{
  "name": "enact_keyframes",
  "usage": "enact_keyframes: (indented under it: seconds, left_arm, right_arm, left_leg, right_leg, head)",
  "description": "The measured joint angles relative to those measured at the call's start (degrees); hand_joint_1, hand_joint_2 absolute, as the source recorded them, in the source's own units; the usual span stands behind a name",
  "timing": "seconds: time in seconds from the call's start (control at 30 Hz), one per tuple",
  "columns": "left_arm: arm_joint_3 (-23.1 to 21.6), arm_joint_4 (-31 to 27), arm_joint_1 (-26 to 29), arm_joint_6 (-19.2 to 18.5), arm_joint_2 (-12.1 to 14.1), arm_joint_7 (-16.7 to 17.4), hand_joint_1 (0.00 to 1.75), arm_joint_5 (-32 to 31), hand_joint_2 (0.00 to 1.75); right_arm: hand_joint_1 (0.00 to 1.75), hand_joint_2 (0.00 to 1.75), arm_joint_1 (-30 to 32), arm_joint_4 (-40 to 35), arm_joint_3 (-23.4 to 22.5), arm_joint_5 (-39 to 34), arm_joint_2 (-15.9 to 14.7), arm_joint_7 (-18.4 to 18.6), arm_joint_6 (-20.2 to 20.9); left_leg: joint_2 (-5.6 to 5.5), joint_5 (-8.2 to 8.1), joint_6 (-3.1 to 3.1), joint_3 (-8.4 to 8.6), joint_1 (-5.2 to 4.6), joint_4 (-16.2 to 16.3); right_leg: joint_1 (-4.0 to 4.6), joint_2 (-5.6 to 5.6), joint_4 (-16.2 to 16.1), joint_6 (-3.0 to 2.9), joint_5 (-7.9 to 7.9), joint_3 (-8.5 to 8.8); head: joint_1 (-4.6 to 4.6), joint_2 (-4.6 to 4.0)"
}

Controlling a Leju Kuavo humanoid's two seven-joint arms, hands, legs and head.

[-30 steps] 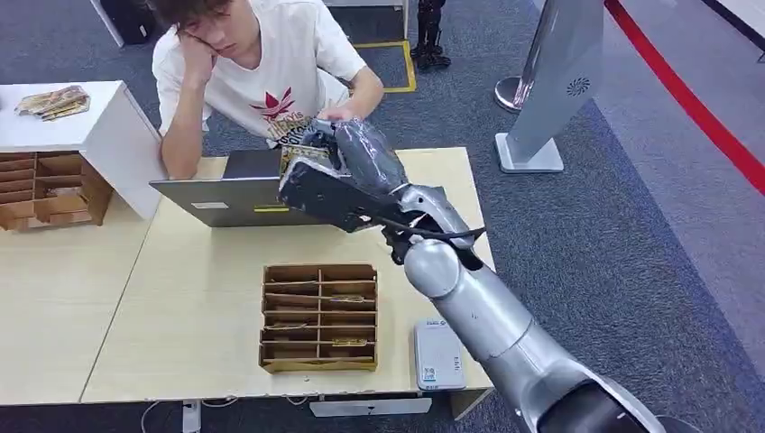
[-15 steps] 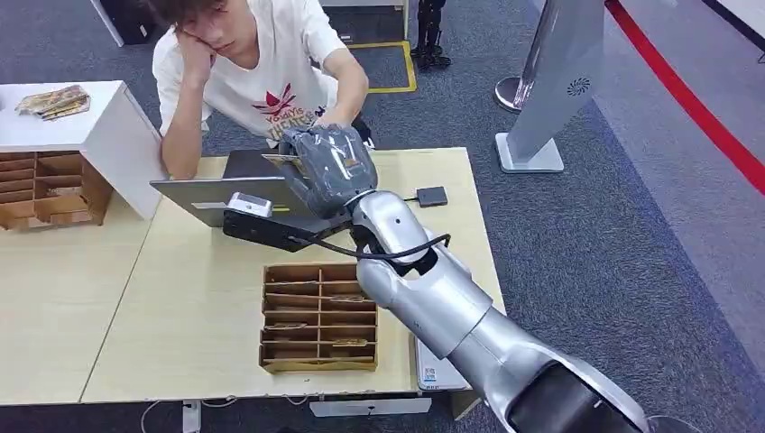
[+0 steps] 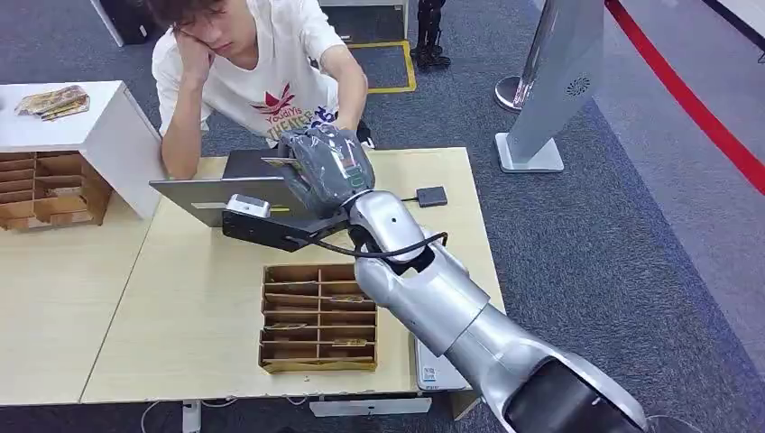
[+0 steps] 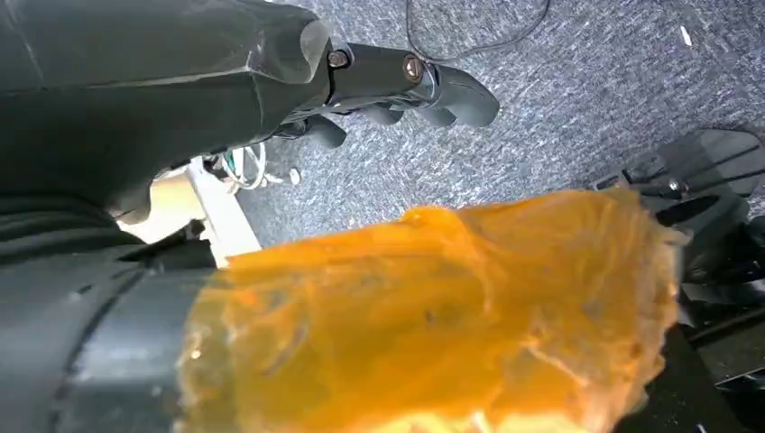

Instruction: Pass the card to the sensor for recognition and then transmit it.

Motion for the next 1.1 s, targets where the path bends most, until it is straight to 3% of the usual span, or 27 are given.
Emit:
enact_keyframes:
  seconds: [0.17, 0.2, 0.23, 0.27, 0.47, 0.7, 0.73, 1.1]
  left_arm:
    - [-0.22, 0.00, -0.06, 0.00, -0.02, 0.22, 0.00, -0.13, 0.00]
    - [-0.24, 0.00, -0.11, 0.00, -0.04, 0.24, 0.00, -0.11, 0.00]
    - [-0.39, 0.00, -0.13, 0.00, -0.04, 0.24, 0.00, 0.00, 0.00]
    - [-0.68, 0.00, -0.14, 0.00, -0.04, 0.24, 0.00, 0.17, 0.00]
    - [-0.98, 0.00, -0.15, 0.48, -0.02, 0.44, 0.00, 1.90, 0.00]
    - [-0.98, 0.00, 0.34, 1.49, 0.07, 0.39, 0.00, 3.61, 0.00]
    - [-0.98, 0.00, 0.42, 1.51, 0.07, 0.39, 0.00, 3.65, 0.00]
    - [-0.98, 0.00, 0.72, 2.01, 0.07, 0.42, 0.00, 4.48, 0.00]
  right_arm:
    - [1.75, 1.75, -0.13, 1.31, 0.20, 4.28, 0.43, 0.59, -1.83]
    - [1.43, 1.75, -0.12, 1.68, 0.24, 4.88, 0.57, 0.70, -2.12]
    - [0.07, 1.75, -0.12, 2.12, 0.28, 5.51, 0.68, 0.77, -2.38]
    - [0.00, 1.75, -0.11, 2.75, 0.31, 6.35, 0.85, 0.76, -2.69]
    - [0.00, 1.75, 1.23, 4.70, 0.33, 7.41, 1.40, -0.56, -3.77]
    - [0.00, 1.75, 7.21, 0.87, -0.22, 7.60, 1.07, -1.55, -5.66]
    - [0.00, 0.00, 7.72, 0.48, -0.28, 7.60, 0.96, -1.57, -5.79]
    - [0.00, 0.00, 10.58, -1.66, -1.33, 7.25, 0.79, -2.84, -5.75]
  left_leg:
    - [0.00, 0.00, 0.00, 0.00, 0.00, 0.00]
    - [0.00, 0.00, 0.00, 0.00, 0.00, 0.00]
    - [0.00, 0.00, 0.00, 0.00, 0.00, 0.00]
    - [0.00, 0.00, 0.00, 0.00, 0.00, 0.00]
    - [0.00, 0.00, 0.00, 0.00, 0.00, 0.00]
    - [0.00, -0.01, 0.00, -0.02, 0.00, 0.00]
    - [0.00, -0.01, 0.00, -0.02, 0.00, 0.00]
    - [0.01, 0.00, -0.01, -0.01, 0.00, 0.00]
  right_leg:
    - [0.00, 0.00, 0.00, 0.00, 0.00, 0.00]
    - [0.00, 0.00, 0.00, 0.00, 0.00, 0.00]
    - [0.00, 0.00, 0.00, 0.00, 0.00, 0.00]
    - [0.00, 0.00, 0.00, 0.00, 0.00, 0.00]
    - [0.00, -0.01, 0.00, 0.00, 0.00, 0.00]
    - [0.00, 0.01, -0.01, 0.00, 0.00, -0.03]
    - [0.00, 0.01, -0.01, 0.00, 0.00, -0.03]
    - [0.00, 0.01, 0.00, -0.01, 0.01, -0.04]
  head:
    - [0.00, 0.00]
    - [0.00, 0.00]
    - [0.00, 0.00]
    - [0.00, 0.00]
    - [0.00, 0.00]
    - [0.00, 0.00]
    - [0.00, 0.00]
    - [0.00, 0.00]
